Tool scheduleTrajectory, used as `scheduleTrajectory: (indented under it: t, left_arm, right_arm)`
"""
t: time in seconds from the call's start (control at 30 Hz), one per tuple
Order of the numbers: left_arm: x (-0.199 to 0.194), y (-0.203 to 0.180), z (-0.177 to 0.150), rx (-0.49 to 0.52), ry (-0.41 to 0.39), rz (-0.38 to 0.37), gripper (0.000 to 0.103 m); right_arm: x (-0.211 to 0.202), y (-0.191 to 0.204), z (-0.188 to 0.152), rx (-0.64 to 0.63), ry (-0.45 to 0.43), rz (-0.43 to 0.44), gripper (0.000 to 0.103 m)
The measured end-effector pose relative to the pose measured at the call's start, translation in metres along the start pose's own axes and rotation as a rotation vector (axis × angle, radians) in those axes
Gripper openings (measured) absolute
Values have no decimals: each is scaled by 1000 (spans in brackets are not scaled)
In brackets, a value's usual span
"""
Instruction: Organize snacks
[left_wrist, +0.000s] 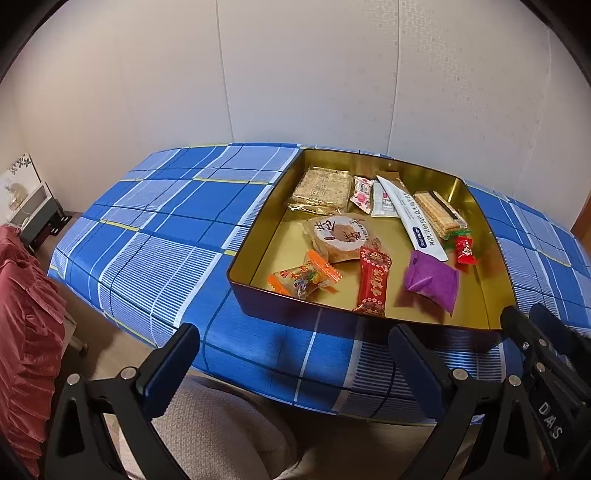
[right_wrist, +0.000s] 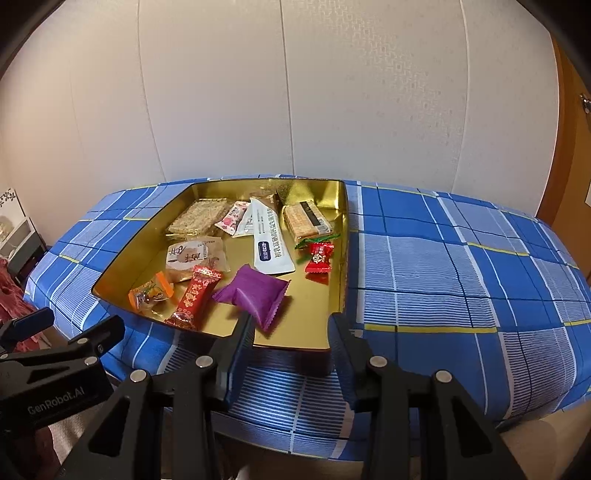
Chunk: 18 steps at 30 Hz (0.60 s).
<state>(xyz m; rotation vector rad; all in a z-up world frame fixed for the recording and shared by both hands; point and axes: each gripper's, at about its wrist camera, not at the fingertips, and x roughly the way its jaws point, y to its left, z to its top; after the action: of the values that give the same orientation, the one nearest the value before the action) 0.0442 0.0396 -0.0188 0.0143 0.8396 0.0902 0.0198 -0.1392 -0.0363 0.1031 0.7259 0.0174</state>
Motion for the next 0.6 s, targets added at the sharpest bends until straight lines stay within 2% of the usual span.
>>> scheduleTrajectory:
  t: [0.6]
  left_arm:
    - [1, -2, -1, 10, 3, 17, 103]
  right_arm:
    - [0, 1, -1, 7, 7, 18, 42]
